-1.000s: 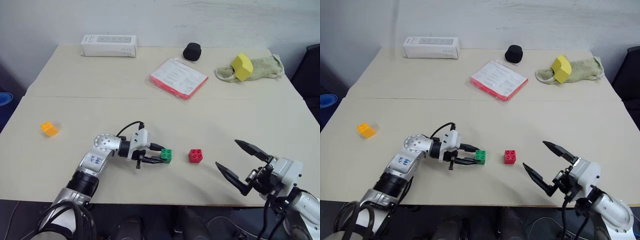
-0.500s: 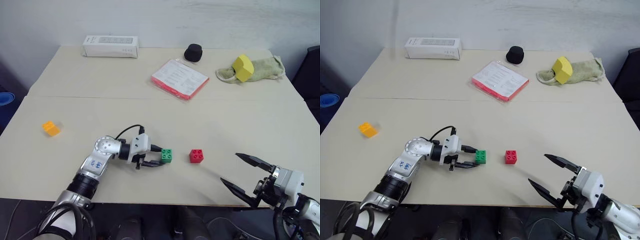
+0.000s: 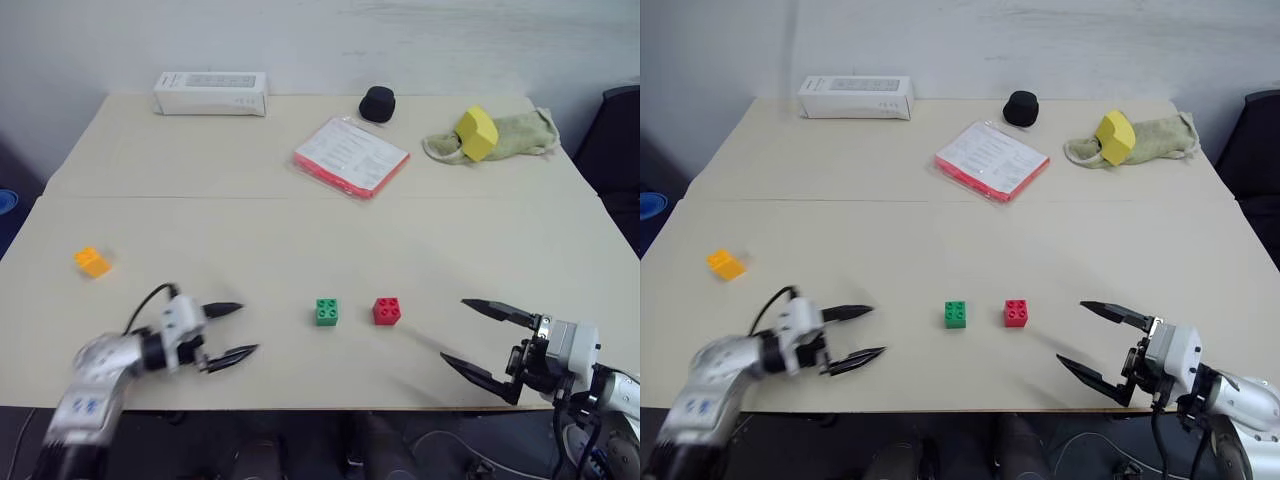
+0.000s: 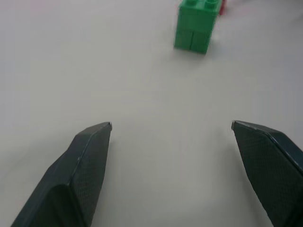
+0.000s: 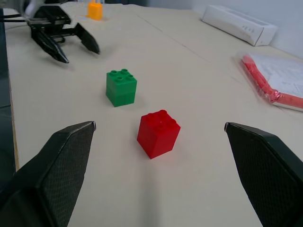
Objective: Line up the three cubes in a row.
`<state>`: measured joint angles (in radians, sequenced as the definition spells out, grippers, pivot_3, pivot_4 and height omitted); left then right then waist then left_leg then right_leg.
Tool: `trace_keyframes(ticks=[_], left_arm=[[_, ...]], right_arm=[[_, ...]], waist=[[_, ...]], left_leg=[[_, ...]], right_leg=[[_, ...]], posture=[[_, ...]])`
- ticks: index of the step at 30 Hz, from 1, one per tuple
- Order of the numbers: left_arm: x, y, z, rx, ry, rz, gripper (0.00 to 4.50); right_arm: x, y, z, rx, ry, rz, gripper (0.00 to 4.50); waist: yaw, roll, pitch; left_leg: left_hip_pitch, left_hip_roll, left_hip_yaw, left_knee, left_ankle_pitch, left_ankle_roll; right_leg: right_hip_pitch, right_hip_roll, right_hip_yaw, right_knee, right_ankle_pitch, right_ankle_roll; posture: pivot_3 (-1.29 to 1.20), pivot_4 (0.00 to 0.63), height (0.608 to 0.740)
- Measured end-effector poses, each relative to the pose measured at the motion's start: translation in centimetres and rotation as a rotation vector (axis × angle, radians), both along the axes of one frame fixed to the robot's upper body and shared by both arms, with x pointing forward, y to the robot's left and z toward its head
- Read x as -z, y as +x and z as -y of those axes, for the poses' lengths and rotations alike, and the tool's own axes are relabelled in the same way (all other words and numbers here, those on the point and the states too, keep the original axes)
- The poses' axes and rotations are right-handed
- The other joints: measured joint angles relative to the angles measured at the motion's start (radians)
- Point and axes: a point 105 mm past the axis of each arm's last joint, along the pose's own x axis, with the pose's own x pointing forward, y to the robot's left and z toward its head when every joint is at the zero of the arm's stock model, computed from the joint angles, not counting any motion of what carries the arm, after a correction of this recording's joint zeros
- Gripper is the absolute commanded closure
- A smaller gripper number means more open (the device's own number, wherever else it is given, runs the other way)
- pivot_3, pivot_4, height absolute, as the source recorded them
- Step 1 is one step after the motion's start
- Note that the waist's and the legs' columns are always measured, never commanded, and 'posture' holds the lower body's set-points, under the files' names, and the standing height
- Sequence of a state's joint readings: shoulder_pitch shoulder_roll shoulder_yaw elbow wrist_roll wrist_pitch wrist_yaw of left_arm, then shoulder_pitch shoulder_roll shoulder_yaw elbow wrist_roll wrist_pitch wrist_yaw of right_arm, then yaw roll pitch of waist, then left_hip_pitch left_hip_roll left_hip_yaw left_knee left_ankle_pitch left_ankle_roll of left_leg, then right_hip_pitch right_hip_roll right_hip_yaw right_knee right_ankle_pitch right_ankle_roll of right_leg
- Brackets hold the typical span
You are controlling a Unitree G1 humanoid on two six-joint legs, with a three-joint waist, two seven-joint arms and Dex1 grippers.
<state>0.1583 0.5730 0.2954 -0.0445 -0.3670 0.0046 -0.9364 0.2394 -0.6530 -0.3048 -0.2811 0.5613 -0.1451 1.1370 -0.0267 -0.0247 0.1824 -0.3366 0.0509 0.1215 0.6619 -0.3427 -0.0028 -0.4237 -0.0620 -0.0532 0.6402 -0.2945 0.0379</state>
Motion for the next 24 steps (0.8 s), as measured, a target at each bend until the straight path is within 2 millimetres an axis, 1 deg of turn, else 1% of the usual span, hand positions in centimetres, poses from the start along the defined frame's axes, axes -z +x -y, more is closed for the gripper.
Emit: trace_keyframes(ticks=[2, 4, 6, 8, 10, 11, 13, 15, 16, 17, 19, 21, 23, 24], left_arm=[[-0.1, -0.9, -3.3, -0.249, -0.065, 0.05, 0.13], [0.3, -2.1, -6.1, -0.451, -0.093, 0.076, 0.13], [0.9, -3.8, -9.0, -0.684, -0.121, 0.112, 0.13], [1.1, -4.9, -10.8, -0.844, -0.157, 0.144, 0.13], [1.0, -6.6, -12.8, -1.02, -0.217, 0.181, 0.13], [1.1, -7.2, -13.3, -1.071, -0.227, 0.186, 0.13], [1.5, -7.6, -13.6, -1.107, -0.217, 0.165, 0.13], [1.5, -6.9, -13.7, -1.148, -0.216, 0.174, 0.13], [0.8, -5.6, -14.1, -1.207, -0.255, 0.212, 0.13], [0.1, -4.8, -14.1, -1.226, -0.282, 0.244, 0.13], [-2.3, -2.5, -14.0, -1.262, -0.352, 0.331, 0.13], [-3.8, -0.4, -14.0, -1.302, -0.382, 0.36, 0.13], [-4.5, 1.4, -13.7, -1.326, -0.375, 0.354, 0.13], [-4.4, 2.7, -13.6, -1.347, -0.377, 0.334, 0.13]], right_arm=[[-0.3, 0.5, -0.7, -0.035, 0.021, -0.002, 0.0], [-0.3, 0.8, -1.4, -0.064, 0.032, -0.007, 0.0], [-0.5, 1.2, -2.3, -0.091, 0.058, 0.003, 0.0], [-0.4, 1.3, -2.8, -0.107, 0.067, -0.005, 0.0], [-0.4, 1.4, -3.5, -0.134, 0.075, -0.009, 0.0], [-0.3, 1.4, -3.9, -0.147, 0.085, -0.011, 0.0], [-0.2, 1.5, -4.5, -0.168, 0.1, -0.015, 0.0], [-0.2, 1.6, -4.7, -0.173, 0.106, -0.012, 0.0], [-0.5, 1.9, -4.6, -0.167, 0.113, -0.001, 0.0], [-0.7, 2.0, -4.7, -0.167, 0.119, 0.01, 0.0], [-1.2, 2.4, -4.9, -0.159, 0.139, 0.031, 0.0], [-1.5, 2.7, -5.0, -0.134, 0.181, 0.047, 0.0], [-1.8, 3.0, -5.2, -0.115, 0.213, 0.059, 0.0], [-2.0, 3.2, -5.1, -0.085, 0.238, 0.066, 0.0]], waist=[[0.002, 0.0, 0.0], [0.008, 0.0, 0.0], [0.013, -0.001, 0.0], [0.024, -0.002, 0.0], [0.026, -0.004, -0.001], [0.026, -0.005, -0.001], [0.028, -0.005, -0.001], [0.031, -0.005, -0.001], [0.036, -0.005, -0.001], [0.038, -0.006, -0.001], [0.04, -0.008, -0.003], [0.04, -0.009, -0.003], [0.038, -0.008, -0.003], [0.036, -0.008, -0.003]], left_leg=[[0.0, 0.0, 0.0, 0.0, 0.0, 0.0], [0.0, -0.001, -0.001, 0.0, -0.001, 0.001], [0.0, -0.001, 0.0, 0.0, -0.001, 0.001], [-0.001, -0.001, 0.0, 0.0, -0.002, 0.002], [-0.001, -0.001, 0.0, 0.0, -0.002, 0.002], [-0.001, 0.0, 0.0, 0.0, -0.002, 0.002], [-0.001, -0.001, 0.0, 0.0, -0.002, 0.002], [-0.001, -0.001, 0.0, 0.0, -0.003, 0.002], [-0.001, -0.001, -0.001, 0.001, -0.002, 0.003], [-0.001, -0.001, -0.001, 0.001, -0.002, 0.002], [-0.001, -0.001, -0.001, 0.001, -0.002, 0.002], [-0.001, -0.001, 0.0, 0.001, -0.003, 0.002], [-0.001, -0.001, 0.001, 0.001, -0.003, 0.001], [-0.001, -0.001, 0.001, 0.001, -0.003, 0.001]], right_leg=[[0.0, 0.0, 0.0, 0.0, 0.0, 0.0], [0.0, 0.0, -0.001, -0.001, 0.0, 0.0], [0.0, 0.0, -0.001, -0.002, 0.0, 0.0], [0.0, 0.0, -0.001, -0.002, 0.0, 0.0], [0.001, 0.0, -0.001, -0.003, 0.0, 0.001], [0.001, 0.0, -0.001, -0.003, 0.0, 0.001], [0.001, 0.0, -0.001, -0.003, 0.0, 0.001], [0.001, 0.0, -0.001, -0.004, 0.0, 0.001], [0.001, 0.0, -0.002, -0.004, 0.001, 0.001], [0.001, 0.0, -0.002, -0.003, 0.001, 0.001], [0.001, 0.0, -0.002, -0.003, 0.001, 0.001], [0.002, 0.0, -0.002, -0.003, 0.001, 0.001], [0.002, 0.0, -0.002, -0.003, 0.001, 0.002], [0.002, 0.0, -0.002, -0.003, 0.001, 0.002]], posture=[[0.0, 0.15, 0.74], [0.0, 0.15, 0.74], [0.0, 0.15, 0.74], [0.0, 0.15, 0.74], [0.0, 0.15, 0.74], [0.0, 0.15, 0.74], [0.0, 0.15, 0.74], [0.0, 0.15, 0.74], [0.0, 0.15, 0.74], [0.0, 0.15, 0.74], [0.0, 0.15, 0.74], [0.0, 0.15, 0.74], [0.0, 0.15, 0.74], [0.0, 0.15, 0.74]])
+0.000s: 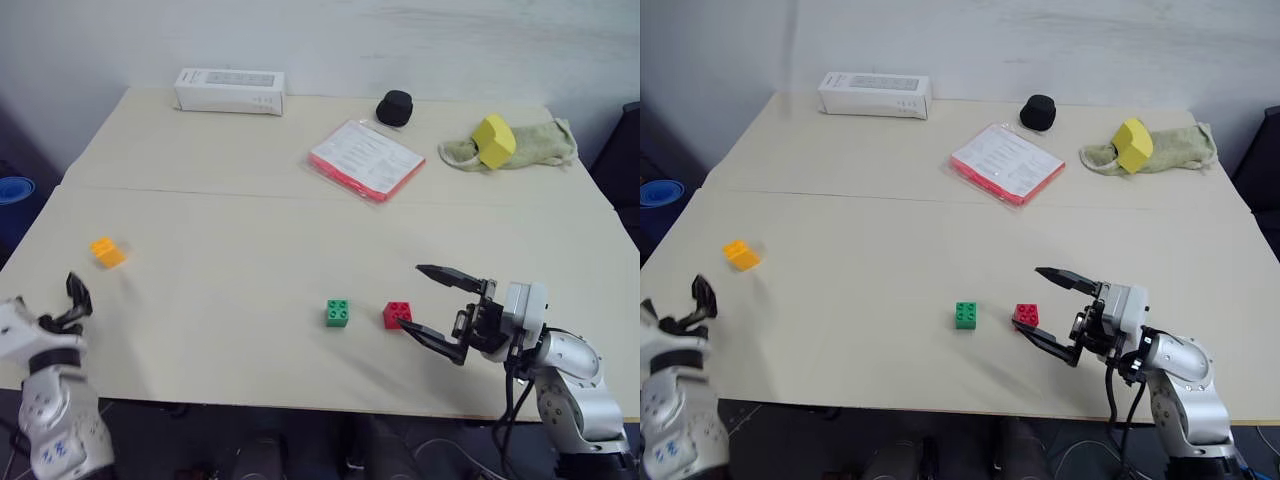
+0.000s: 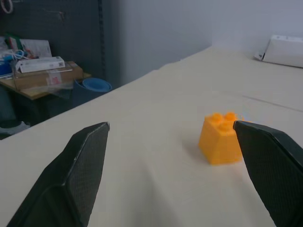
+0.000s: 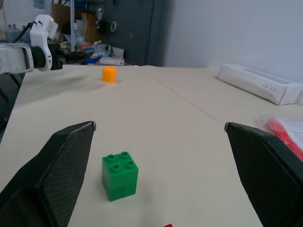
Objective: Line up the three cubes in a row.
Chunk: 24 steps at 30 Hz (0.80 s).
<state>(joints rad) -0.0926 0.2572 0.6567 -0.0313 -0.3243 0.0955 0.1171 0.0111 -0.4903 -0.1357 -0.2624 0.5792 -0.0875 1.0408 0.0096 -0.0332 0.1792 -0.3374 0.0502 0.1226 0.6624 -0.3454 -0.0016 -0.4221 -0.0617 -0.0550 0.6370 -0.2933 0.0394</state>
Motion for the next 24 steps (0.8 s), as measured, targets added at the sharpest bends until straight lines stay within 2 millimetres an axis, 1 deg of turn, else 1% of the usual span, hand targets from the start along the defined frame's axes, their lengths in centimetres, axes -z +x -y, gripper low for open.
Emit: trace_keyframes(ticks=[2, 5, 7, 10, 12, 17, 20, 24], left_arm=[[0.4, 2.1, 0.4, -0.009, -0.034, -0.024, 0.13], [1.2, 4.8, 1.3, 0.014, -0.037, -0.083, 0.13], [1.3, 5.8, 1.8, 0.02, -0.018, -0.094, 0.13], [1.1, 6.6, 2.1, -0.009, 0.012, -0.098, 0.13], [0.9, 6.7, 2.1, -0.033, 0.028, -0.102, 0.13], [1.9, 6.6, 1.6, -0.088, 0.013, -0.138, 0.13], [2.5, 6.8, 1.6, -0.091, -0.002, -0.156, 0.68], [2.4, 7.3, 1.6, -0.092, -0.01, -0.148, 1.96]], right_arm=[[-0.2, 0.2, -0.2, 0.023, 0.036, 0.008, 0.0], [0.0, 0.3, -0.7, 0.035, 0.04, 0.009, 0.0], [0.1, 0.3, -1.0, 0.039, 0.046, 0.012, 0.0], [0.4, 0.2, -1.4, 0.038, 0.035, 0.015, 0.0], [0.7, 0.1, -1.4, 0.045, 0.028, 0.013, 0.0], [1.4, -0.2, -1.2, 0.067, 0.015, 0.002, 0.0], [1.5, -0.3, -1.1, 0.073, 0.012, -0.001, 0.0], [1.8, -0.5, -0.9, 0.085, 0.011, -0.009, 0.0]], waist=[[-0.003, 0.0, 0.0], [-0.009, 0.0, 0.0], [-0.014, 0.0, 0.0], [-0.012, 0.0, 0.0], [-0.01, 0.0, 0.0], [-0.011, -0.001, 0.0], [-0.01, -0.001, 0.0], [-0.009, -0.001, 0.0]], left_leg=[[0.0, 0.0, 0.0, 0.0, 0.0, 0.0], [0.0, 0.0, 0.0, 0.0, 0.001, -0.001], [0.0, 0.0, 0.0, 0.0, 0.003, -0.006], [0.0, 0.0, 0.0, 0.0, 0.004, -0.007], [0.0, 0.0, 0.0, 0.0, 0.004, -0.007], [0.0, 0.0, 0.0, 0.0, 0.004, -0.007], [0.0, 0.0, 0.0, 0.0, 0.004, -0.007], [0.0, 0.0, 0.0, 0.0, 0.004, -0.007]], right_leg=[[0.0, 0.0, -0.001, 0.0, 0.0, 0.0], [0.0, 0.0, -0.001, 0.0, 0.0, 0.0], [0.0, 0.001, -0.001, 0.001, 0.0, 0.0], [-0.001, 0.0, -0.001, 0.001, 0.0, 0.0], [-0.001, 0.0, -0.001, 0.001, 0.0, 0.0], [-0.001, 0.0, -0.001, 0.001, 0.0, 0.0], [-0.001, 0.0, -0.001, 0.001, 0.0, 0.0], [-0.001, 0.0, -0.002, 0.001, 0.0, 0.0]], posture=[[0.0, 0.15, 0.74], [0.0, 0.15, 0.74], [0.0, 0.15, 0.74], [0.0, 0.15, 0.74], [0.0, 0.15, 0.74], [0.0, 0.15, 0.74], [0.0, 0.15, 0.74], [0.0, 0.15, 0.74]])
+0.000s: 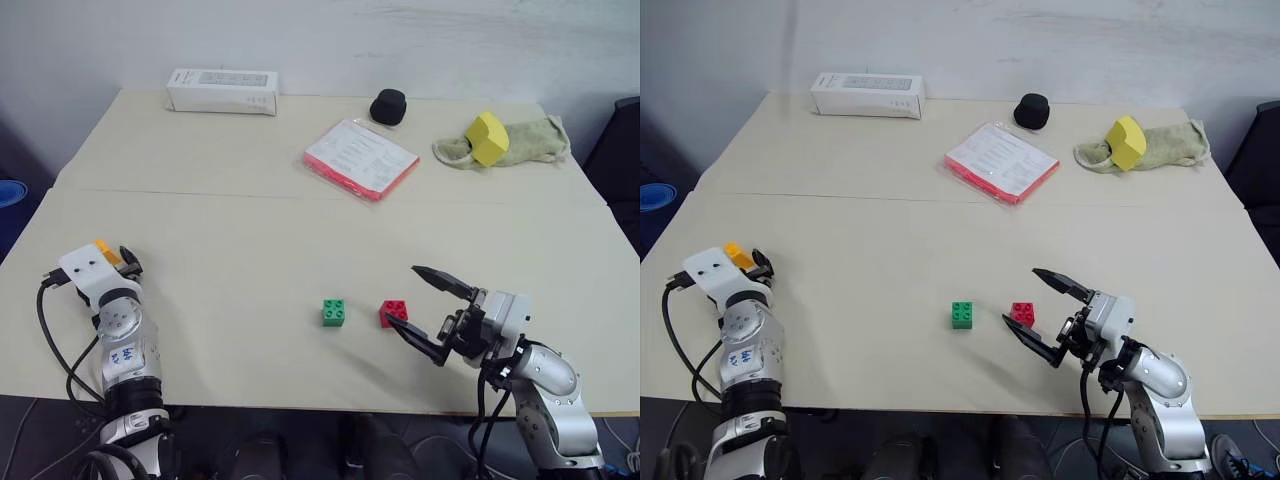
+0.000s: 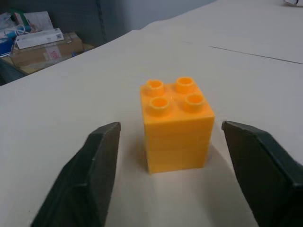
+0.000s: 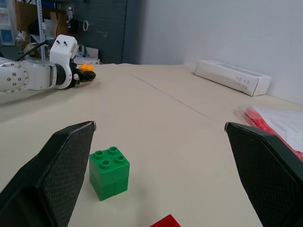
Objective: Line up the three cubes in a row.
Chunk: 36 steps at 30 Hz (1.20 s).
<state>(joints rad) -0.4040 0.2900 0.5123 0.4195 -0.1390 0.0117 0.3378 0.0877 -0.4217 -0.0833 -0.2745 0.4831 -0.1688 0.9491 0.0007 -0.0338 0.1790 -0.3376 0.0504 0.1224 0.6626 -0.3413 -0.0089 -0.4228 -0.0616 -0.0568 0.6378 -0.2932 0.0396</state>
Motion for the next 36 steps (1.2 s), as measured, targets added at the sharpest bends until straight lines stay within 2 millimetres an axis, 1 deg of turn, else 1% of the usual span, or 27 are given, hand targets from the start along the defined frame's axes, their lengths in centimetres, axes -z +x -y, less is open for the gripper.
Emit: trace_keyframes(ticks=[3, 4, 7, 9, 11, 13, 14, 17, 18, 19, 20, 21, 22, 24, 26, 29, 32, 36], left_arm=[[0.0, 0.1, 0.0, 0.0, 0.0, 0.002, 2.96], [0.0, 0.0, 0.0, -0.001, 0.001, 0.003, 3.03], [-0.3, -0.1, 0.0, 0.001, -0.003, 0.041, 3.03], [-1.0, 0.2, 0.5, 0.076, -0.013, 0.109, 3.03], [-2.0, 0.9, 2.0, 0.243, -0.051, 0.192, 3.03], [-3.1, 1.6, 4.5, 0.477, -0.109, 0.263, 3.03], [-4.0, 1.8, 6.3, 0.642, -0.1, 0.28, 3.03], [-7.1, 1.2, 9.7, 1.005, 0.005, 0.309, 3.03], [-7.6, 0.8, 10.8, 1.139, 0.069, 0.27, 3.03], [-7.8, -0.2, 13.0, 1.381, 0.182, 0.179, 3.03], [-7.6, -1.1, 14.4, 1.552, 0.261, 0.099, 3.03], [-7.3, -1.4, 14.9, 1.615, 0.289, 0.068, 3.03], [-6.6, -2.1, 16.1, 1.754, 0.361, -0.001, 3.03], [-4.9, -3.0, 17.3, 1.935, 0.455, -0.09, 3.03], [-3.3, -3.9, 17.8, 2.064, 0.508, -0.156, 3.03], [-2.3, -3.9, 18.2, 2.164, 0.539, -0.179, 3.03], [-2.0, -3.5, 18.7, 2.173, 0.555, -0.165, 3.03], [-0.8, -3.4, 18.9, 2.19, 0.514, -0.202, 3.03]], right_arm=[[0.2, -0.1, 0.1, 0.002, 0.0, -0.007, 0.0], [0.2, -0.1, 0.1, 0.002, -0.001, -0.007, 0.0], [0.3, -0.1, 0.2, 0.003, -0.008, -0.012, 0.0], [0.5, -0.2, 0.3, 0.005, -0.014, -0.02, 0.0], [0.7, -0.4, 0.5, 0.008, -0.027, -0.03, 0.0], [0.7, -0.6, 0.9, 0.016, -0.04, -0.035, 0.0], [0.4, -1.0, 1.5, 0.031, -0.048, -0.037, 0.0], [-0.3, -1.9, 3.6, 0.074, -0.095, -0.035, 0.0], [-0.3, -2.3, 4.1, 0.081, -0.108, -0.043, 0.0], [0.0, -2.8, 5.0, 0.092, -0.14, -0.063, 0.0], [0.2, -3.1, 5.6, 0.102, -0.163, -0.078, 0.0], [0.2, -3.2, 5.7, 0.105, -0.166, -0.081, 0.0], [0.3, -3.3, 5.9, 0.106, -0.167, -0.088, 0.0], [0.2, -3.2, 5.9, 0.117, -0.145, -0.09, 0.0], [0.1, -3.1, 5.8, 0.132, -0.12, -0.092, 0.0], [0.1, -3.5, 5.2, 0.118, -0.119, -0.095, 0.0], [0.0, -3.8, 4.9, 0.117, -0.116, -0.103, 0.0], [-0.7, -4.2, 5.7, 0.164, -0.109, -0.107, 0.0]], waist=[[-0.001, 0.0, 0.0], [-0.002, 0.0, 0.0], [-0.001, 0.0, 0.0], [-0.001, 0.0, 0.0], [-0.001, 0.0, 0.0], [0.002, 0.0, 0.0], [0.004, 0.0, 0.0], [0.0, 0.0, 0.0], [-0.002, 0.0, 0.0], [-0.002, 0.001, 0.0], [-0.004, 0.002, 0.0], [-0.005, 0.003, 0.0], [-0.007, 0.004, 0.001], [-0.008, 0.004, 0.001], [-0.008, 0.005, 0.001], [-0.002, 0.005, 0.001], [-0.001, 0.005, 0.001], [-0.002, 0.005, 0.001]], left_leg=[[0.0, 0.0, 0.0, 0.0, 0.0, 0.0], [0.0, 0.0, 0.0, 0.0, 0.0, 0.0], [0.0, 0.0, 0.0, 0.0, 0.0, 0.0], [0.0, 0.0, 0.0, 0.0, 0.0, 0.0], [0.0, 0.0, 0.0, 0.0, 0.0, -0.001], [-0.001, -0.001, 0.0, 0.0, 0.001, -0.001], [-0.002, -0.001, -0.001, 0.0, 0.001, -0.001], [-0.002, -0.001, -0.001, 0.0, 0.001, -0.001], [-0.002, -0.001, -0.001, 0.0, 0.001, -0.002], [-0.001, -0.001, -0.001, 0.0, 0.001, -0.002], [0.0, -0.001, 0.0, 0.0, 0.001, -0.002], [0.001, -0.001, 0.001, 0.0, 0.001, -0.002], [0.001, -0.001, 0.001, 0.0, 0.001, -0.002], [0.001, 0.0, 0.001, -0.001, 0.001, -0.002], [0.0, 0.0, 0.001, -0.001, 0.001, -0.002], [-0.004, 0.0, 0.001, 0.001, 0.001, -0.001], [-0.005, -0.001, 0.001, 0.001, 0.001, 0.0], [-0.006, -0.001, 0.0, 0.002, 0.0, 0.002]], right_leg=[[0.0, 0.0, 0.0, 0.0, 0.0, 0.0], [0.0, 0.0, 0.0, 0.0, 0.0, 0.0], [0.0, 0.0, 0.0, 0.0, 0.0, 0.0], [0.0, 0.0, 0.0, 0.0, 0.0, 0.0], [0.0, 0.0, -0.001, 0.0, 0.0, 0.0], [0.0, 0.0, -0.001, 0.0, 0.0, 0.0], [0.0, 0.0, -0.002, -0.001, 0.0, 0.0], [0.0, 0.0, -0.002, -0.001, 0.0, 0.0], [0.0, 0.001, -0.002, -0.001, 0.0, -0.001], [0.0, 0.002, -0.002, -0.001, -0.001, -0.001], [0.0, 0.002, -0.002, -0.001, -0.001, -0.002], [0.0, 0.002, 0.0, 0.0, -0.001, -0.002], [0.0, 0.002, 0.001, 0.0, -0.001, -0.002], [0.0, 0.003, 0.001, 0.0, -0.001, -0.002], [-0.001, 0.003, 0.002, 0.0, -0.001, -0.002], [-0.004, 0.003, 0.001, 0.001, -0.001, -0.002], [-0.004, 0.002, 0.001, 0.001, -0.001, -0.001], [-0.004, 0.001, 0.001, 0.0, 0.0, 0.0]], posture=[[0.0, 0.15, 0.74], [0.0, 0.15, 0.74], [0.0, 0.15, 0.74], [0.0, 0.15, 0.74], [0.0, 0.15, 0.74], [0.0, 0.15, 0.74], [0.0, 0.15, 0.74], [0.0, 0.15, 0.74], [0.0, 0.15, 0.74], [0.0, 0.15, 0.74], [0.0, 0.15, 0.74], [0.0, 0.15, 0.74], [0.0, 0.15, 0.74], [0.0, 0.15, 0.74], [0.0, 0.15, 0.74], [0.0, 0.15, 0.74], [0.0, 0.15, 0.74], [0.0, 0.15, 0.74]])
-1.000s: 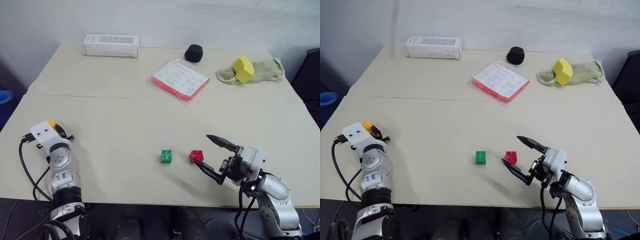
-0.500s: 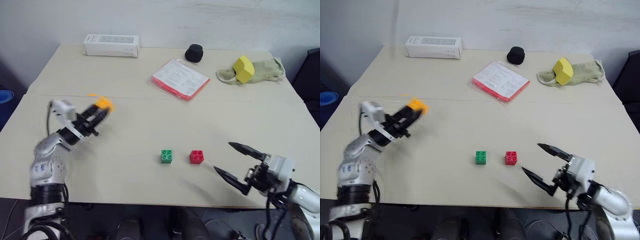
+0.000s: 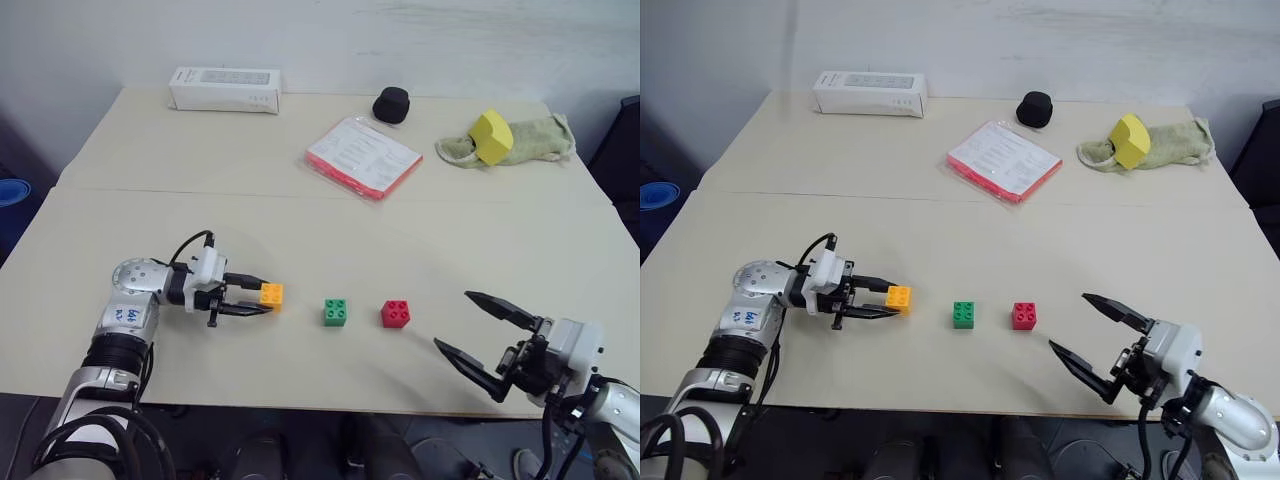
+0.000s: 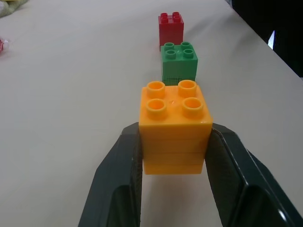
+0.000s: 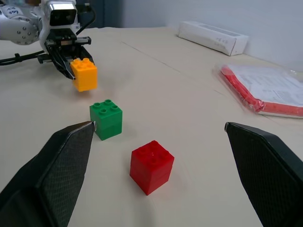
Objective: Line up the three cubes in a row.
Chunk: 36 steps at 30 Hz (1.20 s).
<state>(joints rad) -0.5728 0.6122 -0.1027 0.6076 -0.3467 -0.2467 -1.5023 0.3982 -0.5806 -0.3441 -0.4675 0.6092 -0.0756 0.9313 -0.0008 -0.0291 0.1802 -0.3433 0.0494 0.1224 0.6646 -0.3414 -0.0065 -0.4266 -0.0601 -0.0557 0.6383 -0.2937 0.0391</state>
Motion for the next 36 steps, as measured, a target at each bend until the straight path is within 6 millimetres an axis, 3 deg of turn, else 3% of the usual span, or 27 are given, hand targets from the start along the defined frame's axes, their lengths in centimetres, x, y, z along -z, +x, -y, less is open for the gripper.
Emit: trace_keyframes(ticks=[13, 19, 22, 30, 36], left_arm=[[1.1, -0.2, 0.0, 0.022, 0.055, -0.04, 3.03], [1.8, -0.2, -1.2, -0.012, 0.103, -0.065, 1.13], [1.1, -0.2, -2.8, -0.065, 0.106, -0.046, 0.27], [0.4, -3.3, -8.1, -0.284, 0.101, -0.088, 0.27], [0.3, -5.4, -9.8, -0.449, 0.121, -0.058, 0.27]], right_arm=[[0.2, -0.8, 0.1, -0.002, -0.015, -0.032, 0.0], [0.0, -0.7, 0.2, -0.049, -0.061, -0.029, 0.0], [-0.3, 0.3, 0.5, -0.083, -0.09, -0.014, 0.0], [-0.2, 1.5, 1.9, -0.181, -0.186, -0.042, 0.0], [-0.3, 3.4, 3.6, -0.219, -0.269, -0.019, 0.0]], waist=[[-0.001, 0.0, 0.0], [-0.003, 0.0, 0.0], [-0.006, 0.0, 0.0], [-0.004, 0.001, 0.001], [-0.004, 0.003, 0.003]], left_leg=[[0.001, 0.0, -0.001, 0.0, -0.001, 0.002], [0.001, 0.0, 0.0, 0.0, -0.001, 0.003], [0.001, 0.0, 0.0, 0.0, -0.001, 0.003], [0.001, 0.001, -0.001, 0.0, -0.001, 0.004], [0.002, 0.001, -0.001, -0.001, -0.002, 0.005]], right_leg=[[0.0, 0.0, 0.0, 0.001, 0.0, 0.0], [0.0, 0.001, 0.0, 0.001, 0.0, 0.0], [0.0, 0.0, 0.0, 0.001, 0.0, 0.0], [0.0, -0.001, 0.0, 0.002, -0.001, -0.001], [0.0, -0.002, 0.001, 0.002, -0.001, -0.001]], posture=[[0.0, 0.15, 0.74], [0.0, 0.15, 0.74], [0.0, 0.15, 0.74], [0.0, 0.15, 0.74], [0.0, 0.15, 0.74]])
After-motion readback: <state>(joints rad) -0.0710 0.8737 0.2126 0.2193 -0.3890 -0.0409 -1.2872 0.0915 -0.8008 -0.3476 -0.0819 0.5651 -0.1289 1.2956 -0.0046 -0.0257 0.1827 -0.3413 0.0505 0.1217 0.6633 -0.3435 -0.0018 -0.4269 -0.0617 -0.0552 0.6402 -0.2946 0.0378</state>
